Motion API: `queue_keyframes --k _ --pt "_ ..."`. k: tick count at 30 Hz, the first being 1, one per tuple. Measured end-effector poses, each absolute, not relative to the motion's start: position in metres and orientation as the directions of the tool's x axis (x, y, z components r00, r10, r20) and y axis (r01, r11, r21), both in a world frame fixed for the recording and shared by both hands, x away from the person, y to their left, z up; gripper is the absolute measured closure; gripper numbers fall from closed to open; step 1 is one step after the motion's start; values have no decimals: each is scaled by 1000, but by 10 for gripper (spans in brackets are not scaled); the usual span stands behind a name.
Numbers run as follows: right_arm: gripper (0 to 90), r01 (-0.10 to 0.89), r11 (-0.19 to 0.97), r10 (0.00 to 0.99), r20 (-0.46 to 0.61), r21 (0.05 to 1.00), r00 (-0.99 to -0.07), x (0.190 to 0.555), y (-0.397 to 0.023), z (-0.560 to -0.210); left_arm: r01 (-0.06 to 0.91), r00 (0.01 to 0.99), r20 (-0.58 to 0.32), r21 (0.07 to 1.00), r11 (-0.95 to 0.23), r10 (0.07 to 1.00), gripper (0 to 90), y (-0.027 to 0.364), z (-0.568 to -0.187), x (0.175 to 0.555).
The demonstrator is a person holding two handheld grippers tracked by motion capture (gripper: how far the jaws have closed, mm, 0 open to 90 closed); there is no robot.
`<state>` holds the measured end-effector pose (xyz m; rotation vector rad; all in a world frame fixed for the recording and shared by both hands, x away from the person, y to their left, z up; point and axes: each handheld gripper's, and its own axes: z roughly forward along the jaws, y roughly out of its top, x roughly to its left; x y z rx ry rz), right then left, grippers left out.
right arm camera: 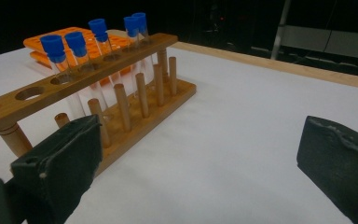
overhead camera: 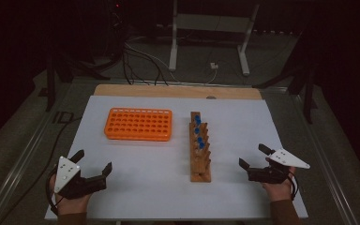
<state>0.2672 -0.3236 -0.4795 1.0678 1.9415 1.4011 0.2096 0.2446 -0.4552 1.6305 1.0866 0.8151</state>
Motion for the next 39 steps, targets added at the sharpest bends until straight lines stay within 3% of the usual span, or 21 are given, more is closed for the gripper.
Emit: queue_keyframes --k 22,39 --pt "9 285 118 830 63 951 -554 264 -321 -475 259 367 27 957 -130 930 4 239 -456 207" --pt "9 248 211 741 11 946 -672 277 -272 -445 264 363 24 956 -127 932 4 238 -458 207"
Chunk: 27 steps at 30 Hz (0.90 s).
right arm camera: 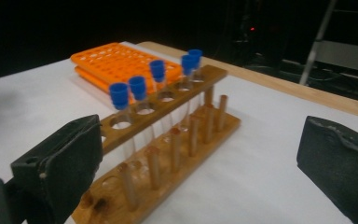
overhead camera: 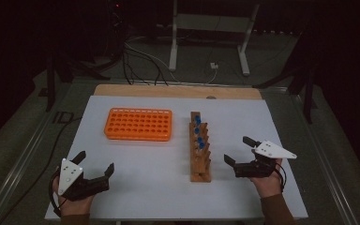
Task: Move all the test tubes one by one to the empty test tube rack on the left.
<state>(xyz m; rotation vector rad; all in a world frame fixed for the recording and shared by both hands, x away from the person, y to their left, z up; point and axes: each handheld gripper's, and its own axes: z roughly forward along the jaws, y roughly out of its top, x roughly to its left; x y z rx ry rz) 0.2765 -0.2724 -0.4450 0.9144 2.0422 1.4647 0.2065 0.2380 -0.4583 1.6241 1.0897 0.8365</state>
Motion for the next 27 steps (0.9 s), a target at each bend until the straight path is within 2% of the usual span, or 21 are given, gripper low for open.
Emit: queue_keyframes --k 10,17,20,22,24,25,26,27 --pt "12 256 225 704 25 940 -710 285 -245 -440 268 367 23 955 -129 930 4 236 -459 207" --pt "75 267 239 677 37 934 -735 288 -225 -445 272 372 24 953 -134 928 4 236 -460 208" --pt "156 281 256 657 47 925 -752 290 -216 -448 273 373 22 953 -132 928 4 235 -461 208" --pt "168 283 261 650 48 923 -758 291 -213 -449 273 375 25 952 -136 927 4 235 -461 209" --pt "271 289 276 646 46 917 -762 291 -206 -452 276 376 24 951 -137 926 4 235 -461 209" --pt "271 289 276 646 46 917 -762 291 -206 -452 276 376 24 951 -137 926 4 235 -461 209" --pt "331 297 285 643 47 911 -764 292 -205 -453 276 377 24 951 -137 926 4 234 -462 209" --pt "453 313 301 656 43 901 -754 293 -201 -456 277 378 24 951 -138 925 4 234 -462 209"
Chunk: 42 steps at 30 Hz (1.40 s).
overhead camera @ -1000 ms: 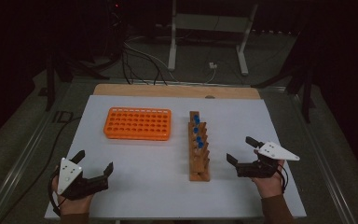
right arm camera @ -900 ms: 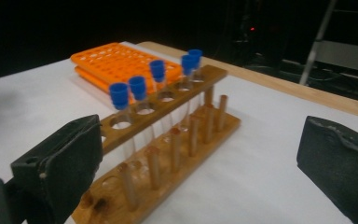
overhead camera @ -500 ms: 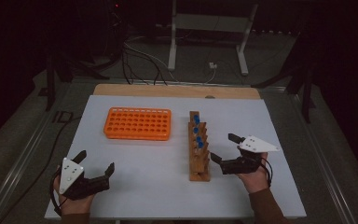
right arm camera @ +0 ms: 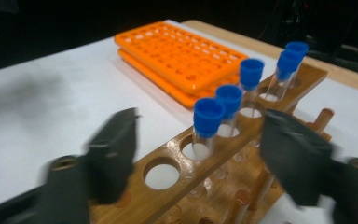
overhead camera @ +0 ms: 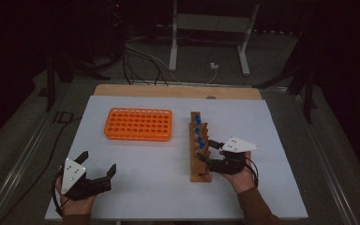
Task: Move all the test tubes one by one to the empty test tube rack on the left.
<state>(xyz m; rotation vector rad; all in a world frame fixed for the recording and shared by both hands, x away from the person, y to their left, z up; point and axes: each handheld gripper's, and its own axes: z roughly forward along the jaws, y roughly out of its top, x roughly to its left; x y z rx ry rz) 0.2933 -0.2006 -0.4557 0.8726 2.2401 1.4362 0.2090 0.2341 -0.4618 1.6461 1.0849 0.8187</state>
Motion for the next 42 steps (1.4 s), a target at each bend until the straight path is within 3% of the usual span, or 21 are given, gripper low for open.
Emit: queue_keyframes --k 6,14,29,42 --pt "644 329 310 645 57 892 -762 299 -196 -460 281 383 29 949 -146 923 4 233 -463 210" --pt "757 325 341 649 29 882 -760 303 -188 -465 284 390 32 947 -153 920 4 231 -463 211" --pt "773 319 325 662 26 890 -749 302 -185 -463 288 404 37 943 -166 914 4 229 -463 210" --pt "774 291 311 662 14 905 -750 301 -193 -431 256 485 -10 958 -131 875 10 205 -444 223"
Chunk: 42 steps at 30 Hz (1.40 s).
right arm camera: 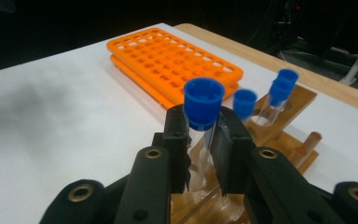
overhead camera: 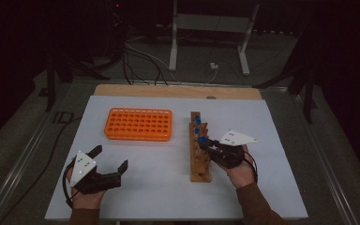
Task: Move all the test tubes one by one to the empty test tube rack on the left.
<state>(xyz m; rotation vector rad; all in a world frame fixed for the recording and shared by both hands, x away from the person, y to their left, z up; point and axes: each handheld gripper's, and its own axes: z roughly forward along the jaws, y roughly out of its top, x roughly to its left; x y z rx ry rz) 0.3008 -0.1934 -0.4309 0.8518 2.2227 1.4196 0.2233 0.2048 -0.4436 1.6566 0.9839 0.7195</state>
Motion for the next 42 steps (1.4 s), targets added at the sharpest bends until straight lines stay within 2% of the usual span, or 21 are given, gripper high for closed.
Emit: queue_keyframes --k 9,15,24,32,35,36,37,39,40,41,42 --pt "774 293 289 651 38 912 -758 303 -197 -416 216 587 45 954 -210 808 10 154 -423 247" --pt "774 273 280 644 31 921 -765 303 -195 -401 200 650 47 952 -231 759 13 120 -413 263" --pt "774 265 283 619 35 922 -785 303 -184 -391 216 710 32 941 -261 704 71 82 -417 277" --pt "773 281 288 589 62 916 -806 304 -171 -394 203 728 60 933 -298 683 229 60 -423 280" --pt "773 283 288 581 68 915 -811 304 -166 -394 197 733 57 936 -293 678 336 55 -424 281" --pt "773 283 288 573 71 915 -816 304 -164 -393 197 737 56 936 -293 673 404 54 -424 281" --pt "773 283 288 573 71 915 -816 304 -164 -393 197 741 55 935 -295 669 404 53 -424 282" --pt "773 283 289 569 74 915 -819 303 -162 -393 196 749 54 934 -298 660 463 51 -425 282" --pt "773 281 288 565 75 915 -822 303 -160 -393 196 752 53 934 -299 657 523 50 -425 283" --pt "773 281 288 565 75 915 -822 303 -160 -393 195 752 56 933 -303 656 523 49 -425 283" --pt "773 282 287 562 77 915 -823 303 -159 -392 197 756 54 932 -305 652 569 49 -426 283"
